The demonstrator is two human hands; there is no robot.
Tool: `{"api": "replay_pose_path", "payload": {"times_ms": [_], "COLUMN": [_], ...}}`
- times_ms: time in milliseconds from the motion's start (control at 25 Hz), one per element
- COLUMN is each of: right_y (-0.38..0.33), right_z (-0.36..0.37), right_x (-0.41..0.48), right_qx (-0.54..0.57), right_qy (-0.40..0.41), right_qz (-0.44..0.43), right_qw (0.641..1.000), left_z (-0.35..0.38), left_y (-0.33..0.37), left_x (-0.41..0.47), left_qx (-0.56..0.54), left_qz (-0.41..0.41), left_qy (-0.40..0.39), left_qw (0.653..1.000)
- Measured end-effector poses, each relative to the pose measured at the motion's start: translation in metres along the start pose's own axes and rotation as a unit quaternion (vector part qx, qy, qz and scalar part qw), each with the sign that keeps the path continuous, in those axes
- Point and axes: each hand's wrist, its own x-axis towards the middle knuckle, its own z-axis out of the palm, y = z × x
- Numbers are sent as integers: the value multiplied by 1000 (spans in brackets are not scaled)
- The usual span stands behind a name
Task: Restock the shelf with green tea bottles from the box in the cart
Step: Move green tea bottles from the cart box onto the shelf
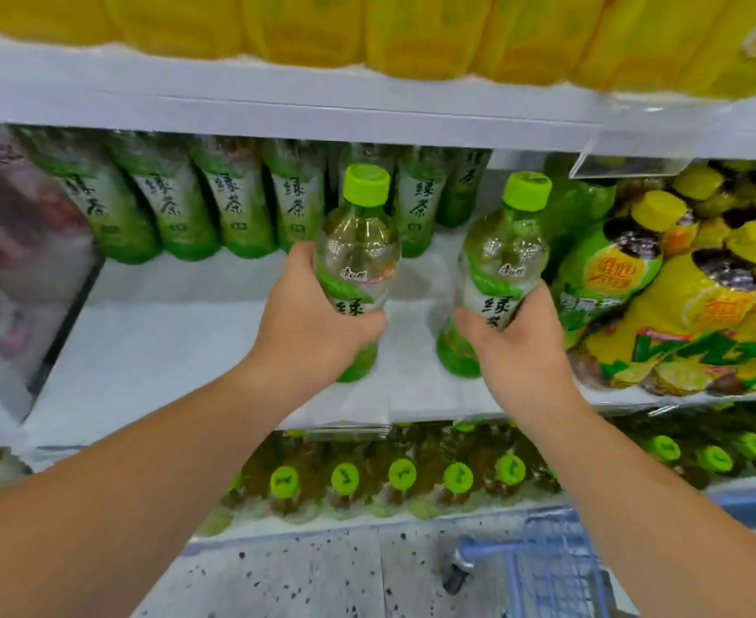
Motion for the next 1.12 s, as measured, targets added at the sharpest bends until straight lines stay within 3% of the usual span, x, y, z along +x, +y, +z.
{"api": "replay_pose_path", "payload": {"times_ms": [280,440,640,800,1120], "right_y": [23,39,27,19,29], "right_z": [16,19,35,52,71], "right_x": [5,-1,29,65,123], "right_qx": [32,-95,-57,-120,-103], "right_qy": [20,49,94,128,163], "right_qz": [-6,21,43,46,93], "right_qw": [999,994,993,984,977], "left_z": [0,1,-8,-10,-8], "left_y": [-24,-56,-68,-79,-94], "left_x": [-2,-14,11,23,23], "left_qx": [-51,-29,92,99,102], "left_qz": [79,37,85,95,119], "left_qy": [-12,-57,-50,-45,-20], "left_qw": [995,997,991,990,987]}}
